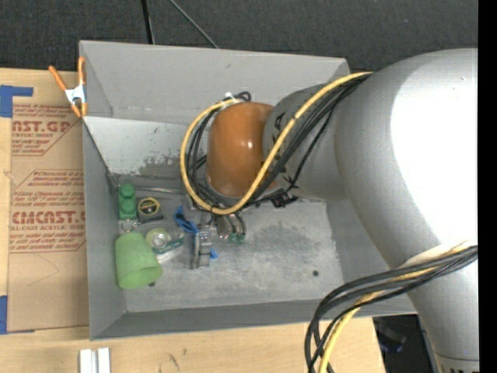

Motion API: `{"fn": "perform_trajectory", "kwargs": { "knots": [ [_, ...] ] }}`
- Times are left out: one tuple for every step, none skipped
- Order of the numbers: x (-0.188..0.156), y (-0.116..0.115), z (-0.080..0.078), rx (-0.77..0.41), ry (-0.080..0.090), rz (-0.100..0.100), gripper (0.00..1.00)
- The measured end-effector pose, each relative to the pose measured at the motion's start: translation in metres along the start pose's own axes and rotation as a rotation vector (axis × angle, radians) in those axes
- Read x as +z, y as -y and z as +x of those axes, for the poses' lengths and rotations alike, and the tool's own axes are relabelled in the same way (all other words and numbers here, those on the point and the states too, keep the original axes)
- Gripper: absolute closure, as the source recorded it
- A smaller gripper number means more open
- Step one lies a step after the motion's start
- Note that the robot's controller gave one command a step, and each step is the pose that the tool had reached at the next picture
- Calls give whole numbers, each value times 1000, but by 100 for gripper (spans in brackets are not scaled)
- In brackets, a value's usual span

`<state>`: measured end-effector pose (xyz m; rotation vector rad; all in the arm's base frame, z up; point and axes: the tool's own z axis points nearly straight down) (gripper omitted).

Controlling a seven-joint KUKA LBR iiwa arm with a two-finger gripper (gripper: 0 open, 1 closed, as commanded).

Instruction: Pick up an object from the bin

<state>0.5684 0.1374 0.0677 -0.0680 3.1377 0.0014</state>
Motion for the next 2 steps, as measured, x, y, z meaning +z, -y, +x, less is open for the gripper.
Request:
{"fn": "perform_trajectory", "kwargs": {
  "knots": [
    [-4, -1, -1, 0, 5, -2, 100],
    [-156, 8, 23, -41, 7, -1, 100]
  ]
}}
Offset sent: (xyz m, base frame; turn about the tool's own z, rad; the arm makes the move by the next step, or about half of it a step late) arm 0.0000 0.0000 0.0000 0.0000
